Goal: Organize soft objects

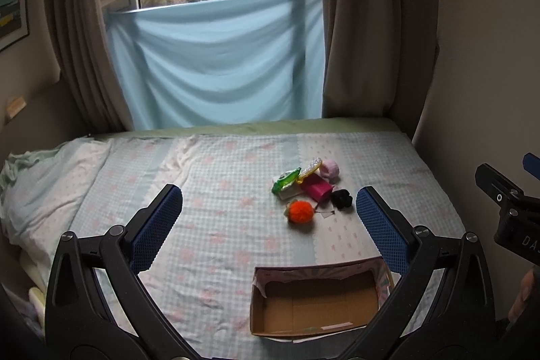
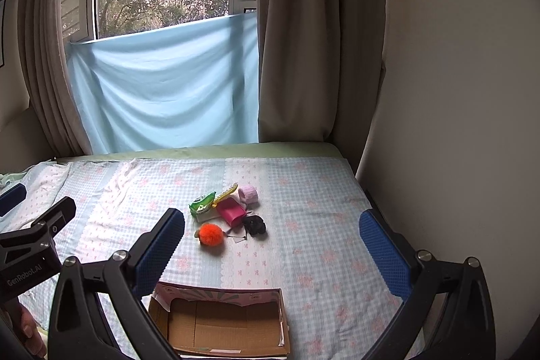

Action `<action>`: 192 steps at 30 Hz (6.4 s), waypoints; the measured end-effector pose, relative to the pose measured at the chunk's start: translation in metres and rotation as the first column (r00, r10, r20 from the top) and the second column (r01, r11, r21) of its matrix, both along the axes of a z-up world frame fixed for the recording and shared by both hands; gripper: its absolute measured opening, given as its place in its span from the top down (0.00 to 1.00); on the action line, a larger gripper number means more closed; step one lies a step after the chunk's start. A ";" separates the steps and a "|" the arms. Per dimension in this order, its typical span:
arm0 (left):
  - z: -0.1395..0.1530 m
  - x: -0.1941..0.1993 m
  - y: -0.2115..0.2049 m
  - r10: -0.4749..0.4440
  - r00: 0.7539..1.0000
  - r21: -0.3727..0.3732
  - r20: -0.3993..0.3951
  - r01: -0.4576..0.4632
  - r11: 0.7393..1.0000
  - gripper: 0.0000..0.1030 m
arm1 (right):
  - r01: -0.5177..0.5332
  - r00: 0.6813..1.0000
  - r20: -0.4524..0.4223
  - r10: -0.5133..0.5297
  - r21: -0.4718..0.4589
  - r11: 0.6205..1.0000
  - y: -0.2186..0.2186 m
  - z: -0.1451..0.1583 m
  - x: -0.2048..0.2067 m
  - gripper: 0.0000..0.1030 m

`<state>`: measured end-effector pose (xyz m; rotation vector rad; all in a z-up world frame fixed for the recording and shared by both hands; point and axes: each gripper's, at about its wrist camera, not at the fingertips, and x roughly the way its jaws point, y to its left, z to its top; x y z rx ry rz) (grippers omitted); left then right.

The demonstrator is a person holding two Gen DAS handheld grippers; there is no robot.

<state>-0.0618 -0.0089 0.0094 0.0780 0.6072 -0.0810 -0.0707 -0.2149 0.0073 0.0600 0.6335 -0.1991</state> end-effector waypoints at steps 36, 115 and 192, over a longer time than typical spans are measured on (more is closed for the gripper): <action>-0.002 -0.007 0.009 0.007 1.000 -0.011 0.009 -0.007 1.000 0.01 | -0.006 0.999 0.033 0.006 -0.011 1.000 0.008 0.002 -0.011 0.00; -0.438 0.439 -0.071 -0.374 0.857 0.100 -0.354 0.433 0.896 0.60 | 0.164 0.896 -0.426 0.124 0.579 0.798 -0.029 -0.414 0.470 0.69; -0.302 0.049 -0.041 -0.226 0.800 0.008 -0.556 0.277 0.961 0.66 | -0.010 0.768 -0.530 0.360 0.552 0.834 -0.013 -0.295 0.069 0.85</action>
